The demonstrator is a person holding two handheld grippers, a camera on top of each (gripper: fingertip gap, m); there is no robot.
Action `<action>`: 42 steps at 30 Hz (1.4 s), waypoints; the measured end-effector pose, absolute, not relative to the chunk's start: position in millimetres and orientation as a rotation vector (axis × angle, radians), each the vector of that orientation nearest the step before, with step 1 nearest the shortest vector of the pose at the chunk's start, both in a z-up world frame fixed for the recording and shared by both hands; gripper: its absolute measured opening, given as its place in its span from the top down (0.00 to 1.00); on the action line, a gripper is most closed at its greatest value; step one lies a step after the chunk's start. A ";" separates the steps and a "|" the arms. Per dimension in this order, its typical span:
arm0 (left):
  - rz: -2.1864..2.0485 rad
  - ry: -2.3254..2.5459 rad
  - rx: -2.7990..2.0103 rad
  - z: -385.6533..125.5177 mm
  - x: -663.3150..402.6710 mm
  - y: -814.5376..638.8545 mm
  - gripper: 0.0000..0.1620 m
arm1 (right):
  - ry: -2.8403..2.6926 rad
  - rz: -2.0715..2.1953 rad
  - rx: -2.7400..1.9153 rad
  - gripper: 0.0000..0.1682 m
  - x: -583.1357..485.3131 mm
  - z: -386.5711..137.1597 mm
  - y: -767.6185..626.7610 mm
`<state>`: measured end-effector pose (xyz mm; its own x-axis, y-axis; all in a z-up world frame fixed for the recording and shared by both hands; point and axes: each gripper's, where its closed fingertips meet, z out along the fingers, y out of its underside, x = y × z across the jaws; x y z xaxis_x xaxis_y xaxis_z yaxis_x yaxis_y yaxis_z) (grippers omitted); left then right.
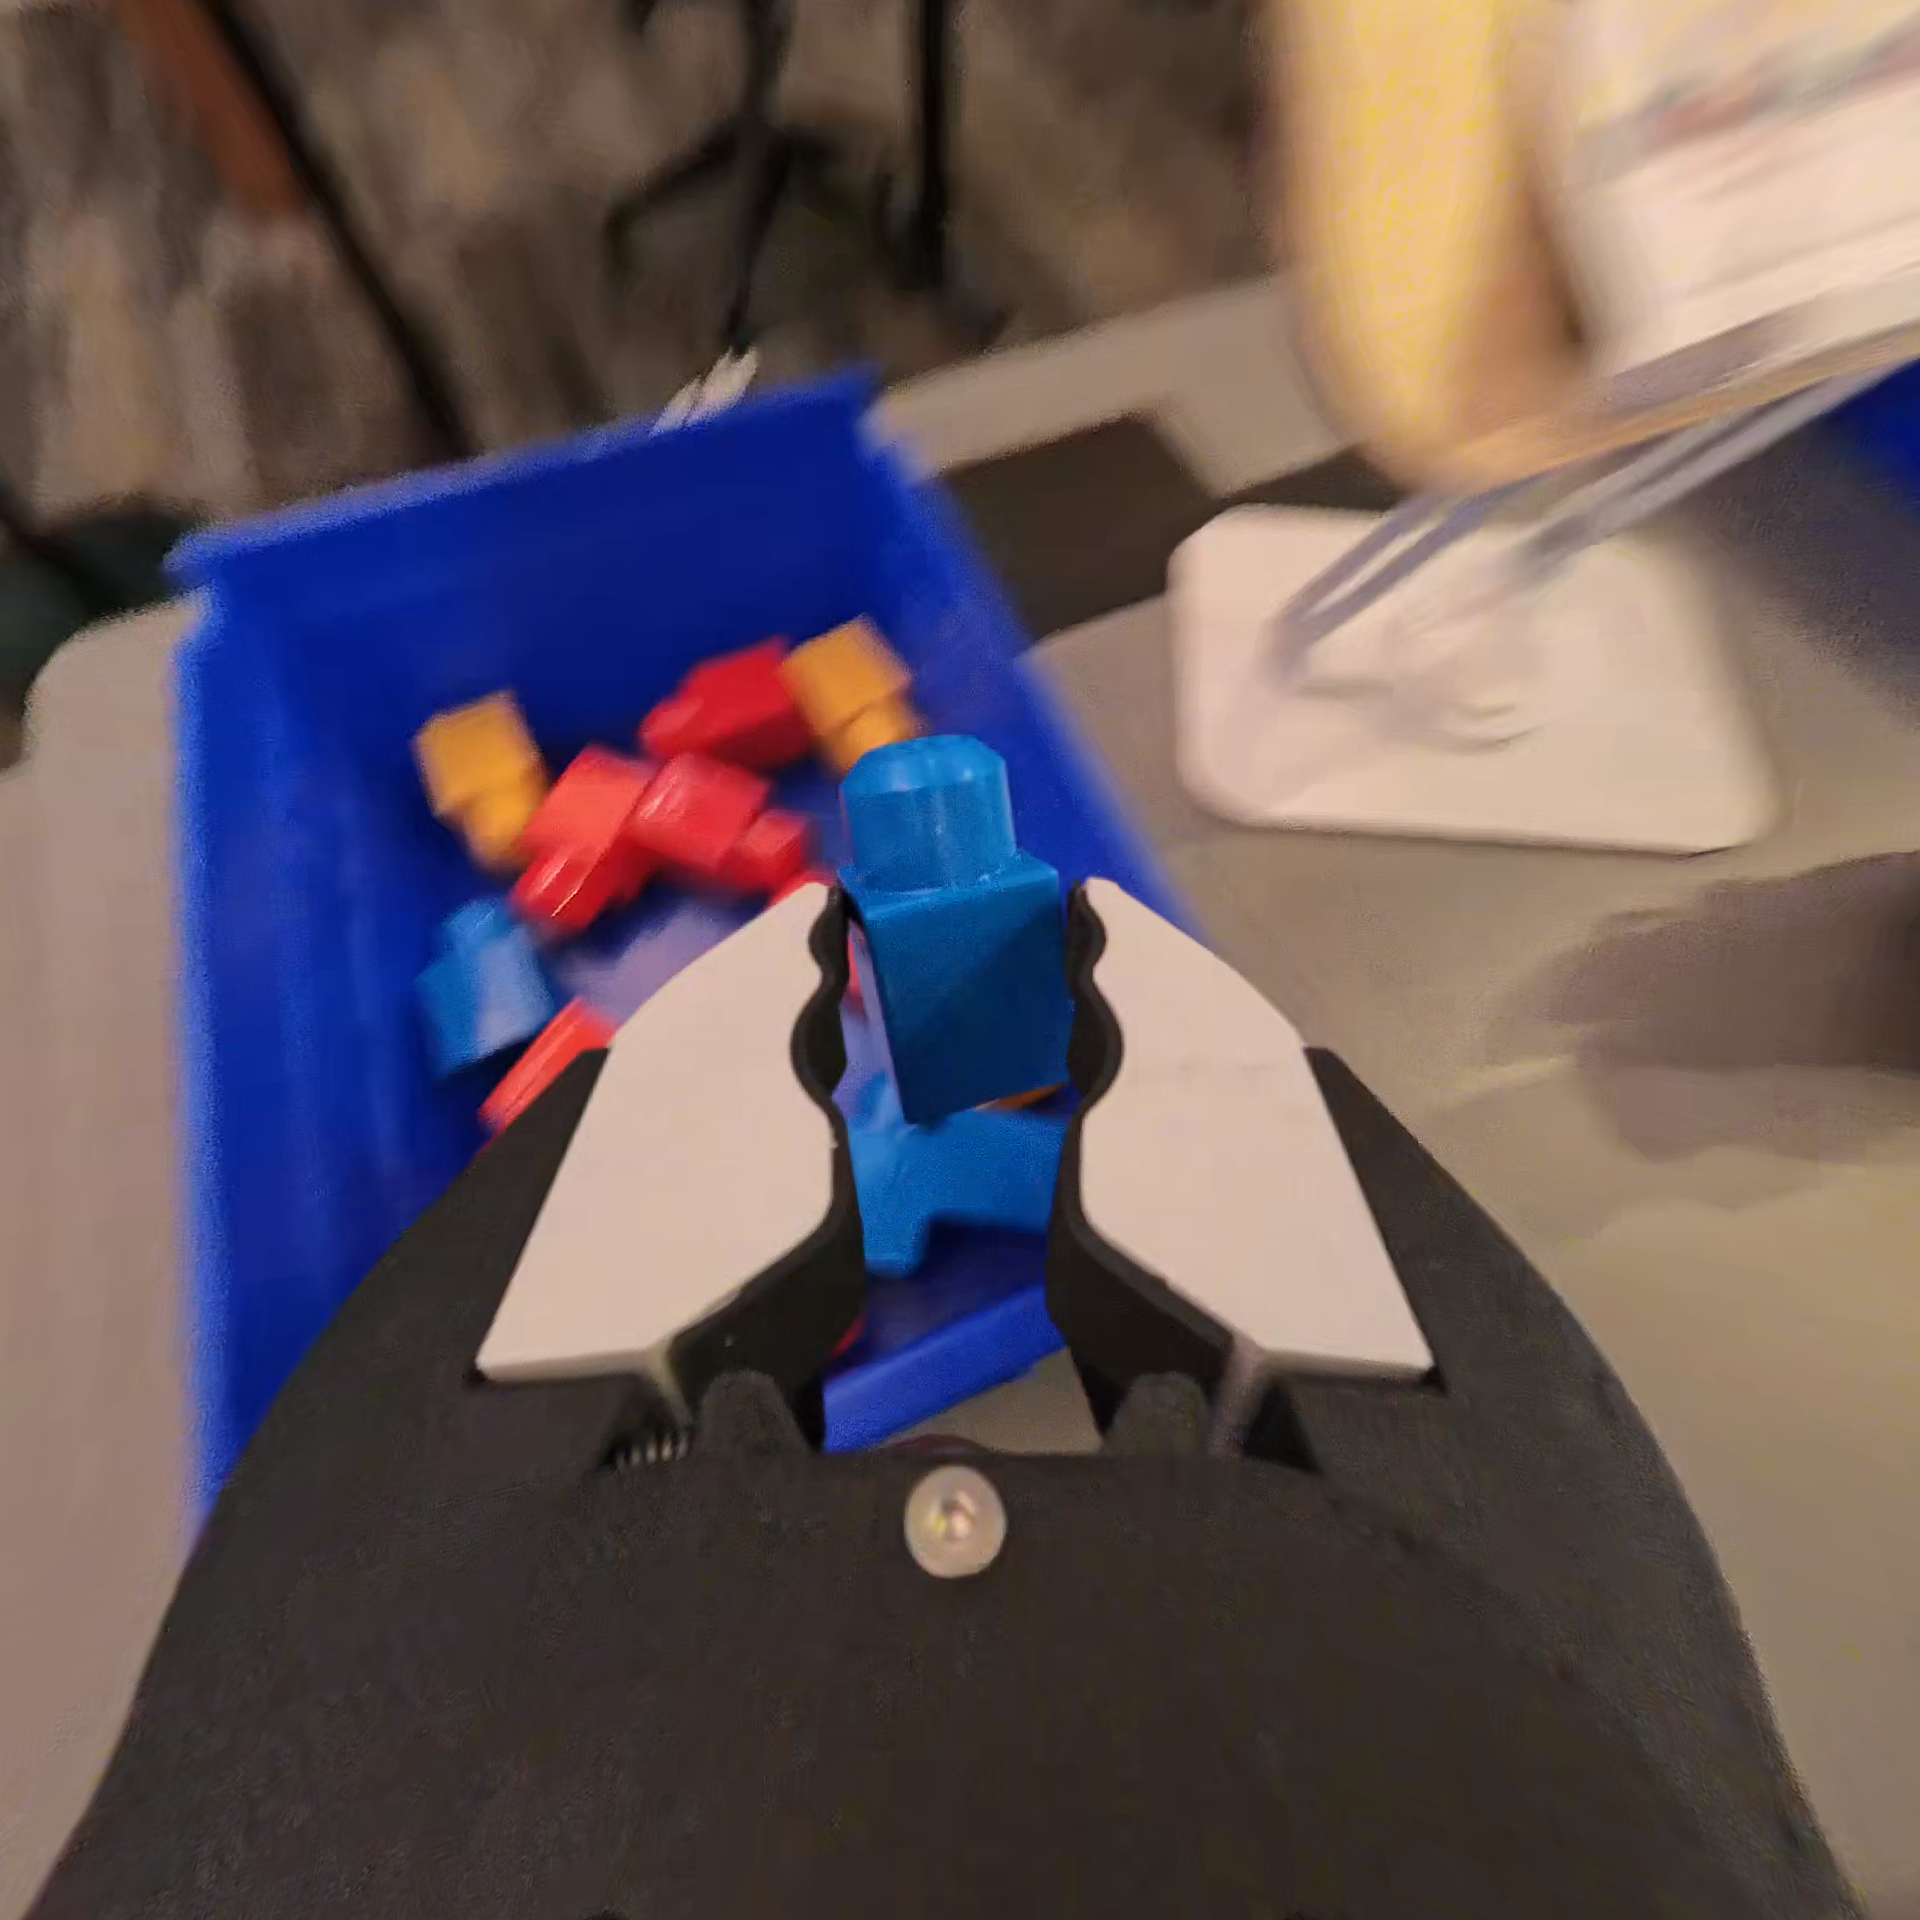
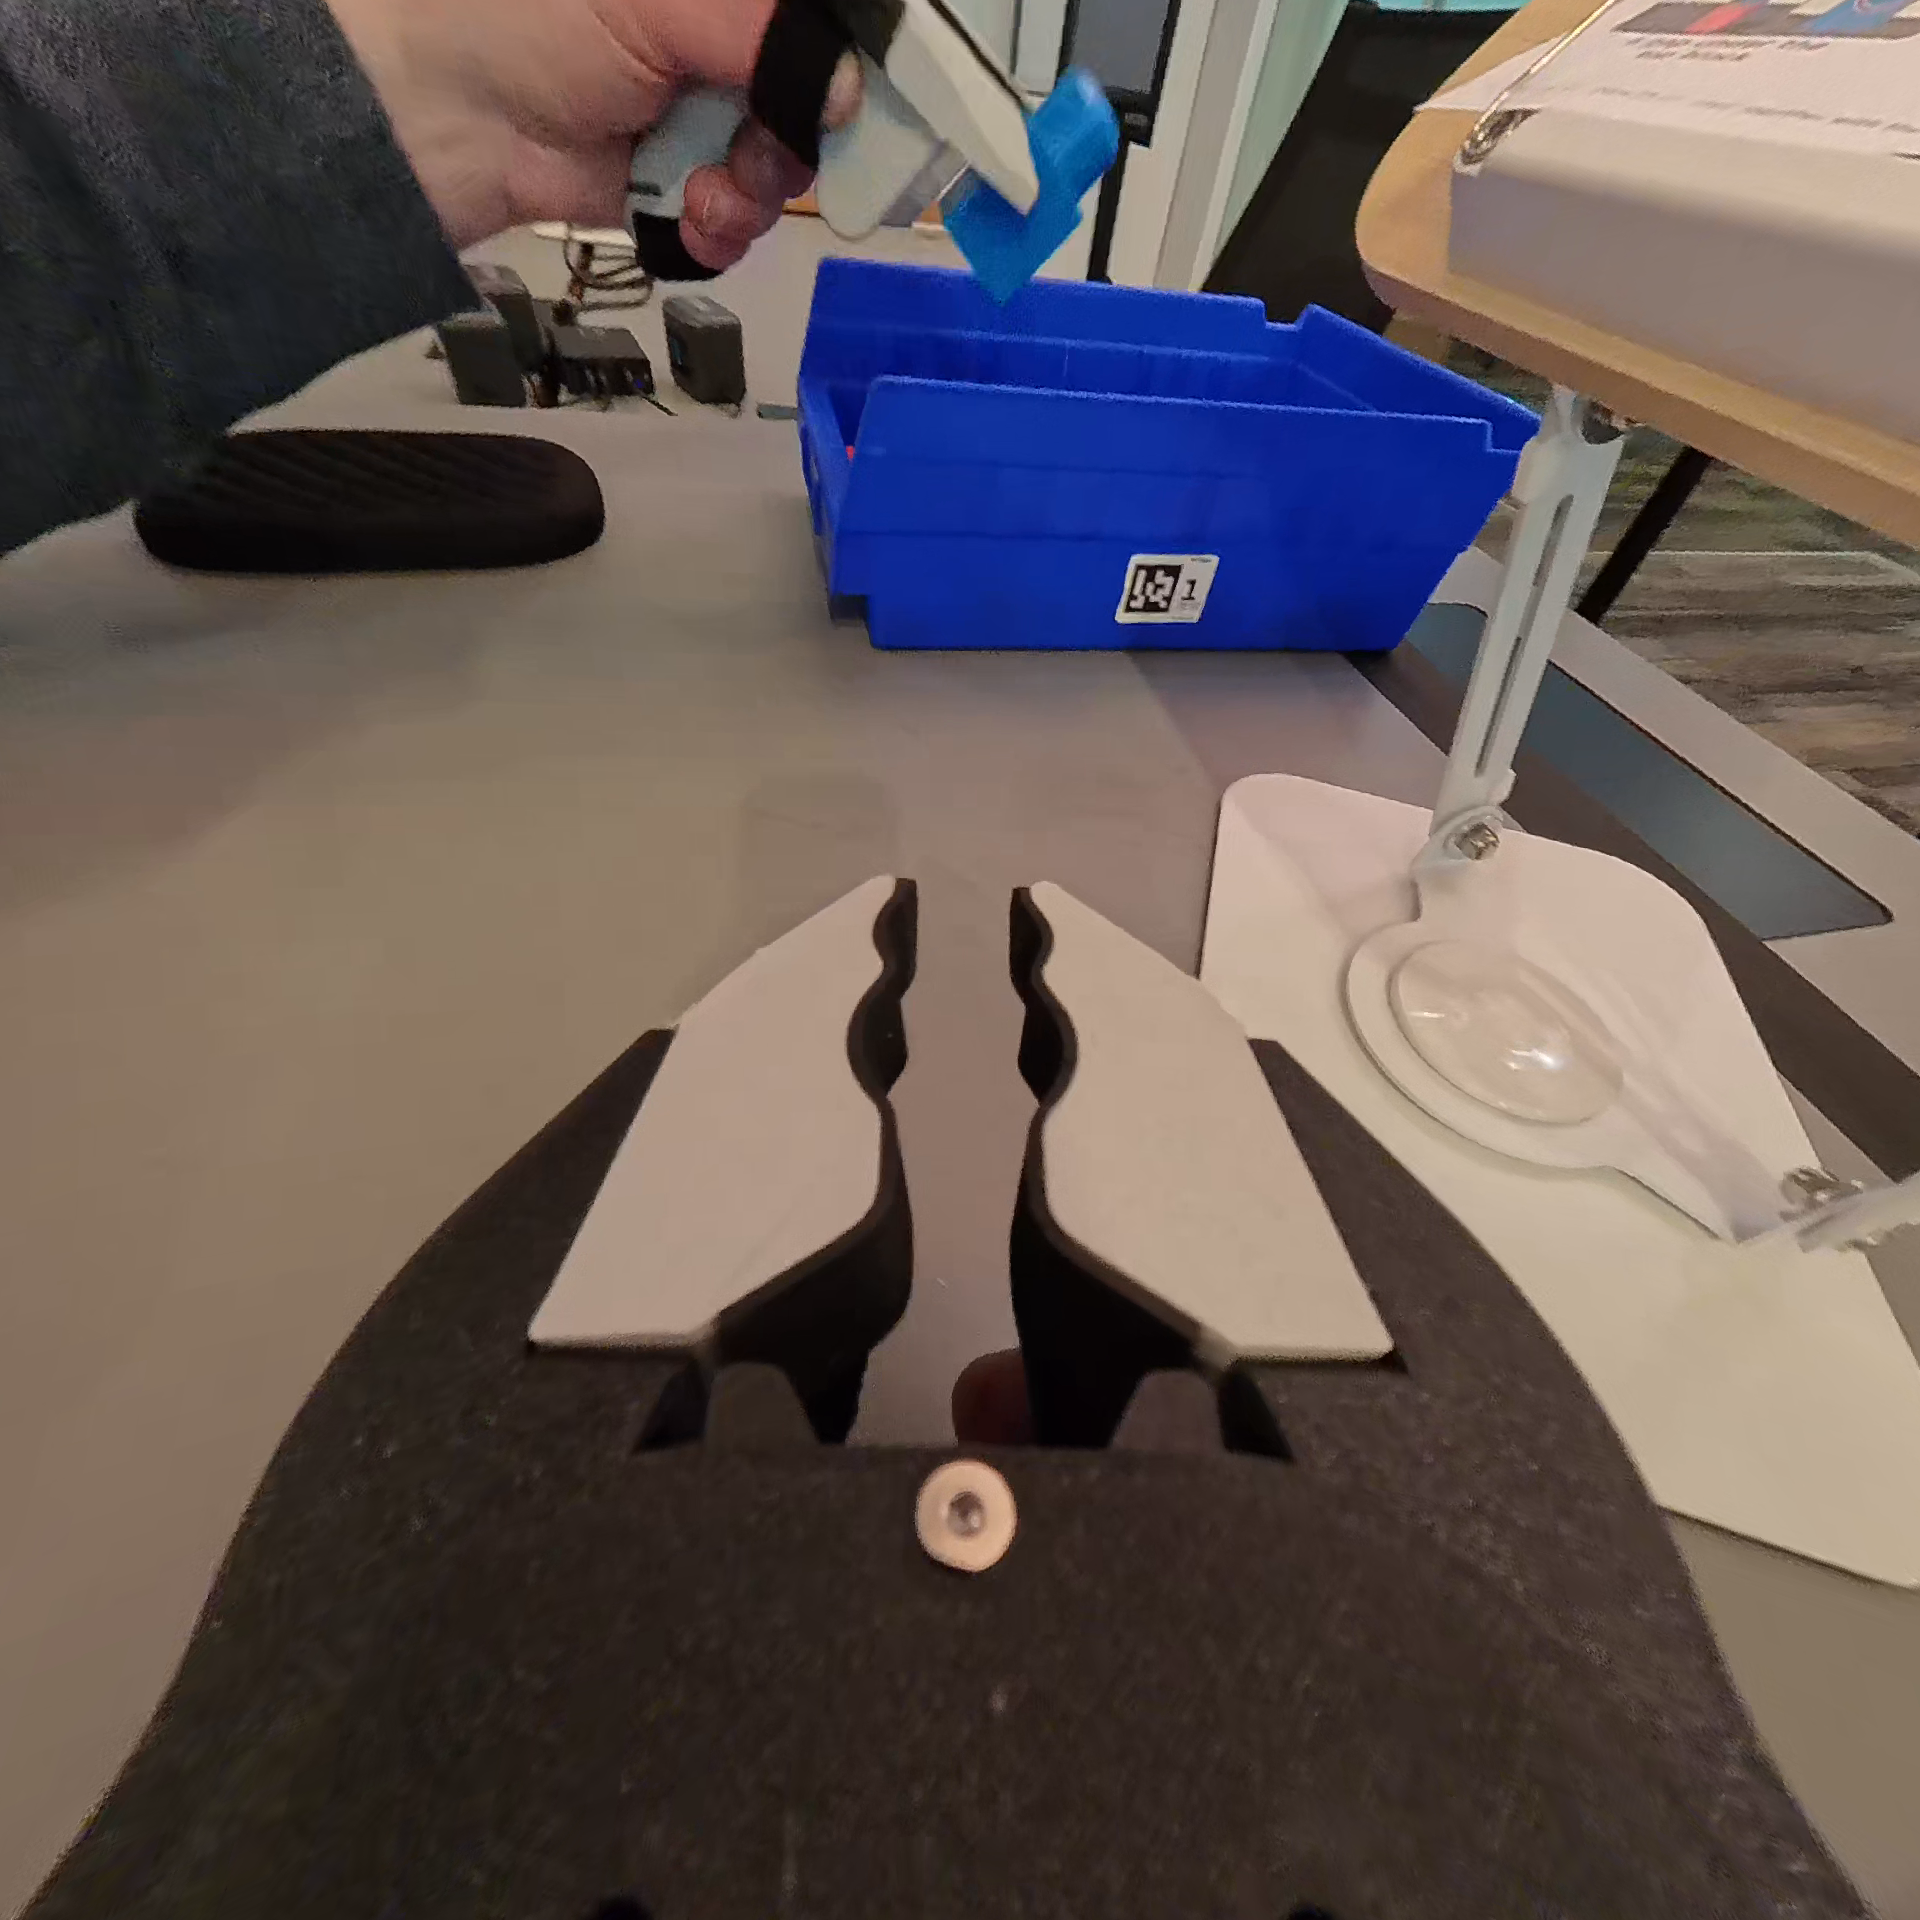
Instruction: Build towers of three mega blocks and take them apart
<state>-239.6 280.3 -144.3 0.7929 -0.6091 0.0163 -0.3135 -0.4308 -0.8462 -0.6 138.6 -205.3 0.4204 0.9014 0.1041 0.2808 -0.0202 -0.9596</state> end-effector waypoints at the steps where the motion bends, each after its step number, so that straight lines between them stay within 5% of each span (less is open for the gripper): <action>1: -0.492 0.703 -1.955 -130.1 -219.0 267.9 0.76 | -1.083 0.721 -1.547 0.88 -3.5 -203.9 137.5; 6: -0.953 0.826 -1.612 -99.8 -113.8 196.4 0.76 | -1.087 0.893 -1.502 0.74 -18.3 -194.7 130.8; 16: -1.396 1.115 -1.309 -129.2 -0.8 117.7 0.76 | -1.125 1.306 -1.317 0.65 -27.3 -170.4 109.9; 27: -1.461 1.169 -1.250 -142.1 6.3 107.1 0.77 | -1.136 1.412 -1.250 0.78 -31.8 -163.5 101.2; 33: -1.315 1.137 -1.269 -120.3 -20.7 113.2 0.72 | -1.125 1.401 -1.258 0.79 -29.8 -163.9 102.3; 42: -0.480 0.973 -1.668 -93.3 -198.2 223.7 0.76 | -1.126 1.406 -1.269 0.79 -29.2 -164.9 102.8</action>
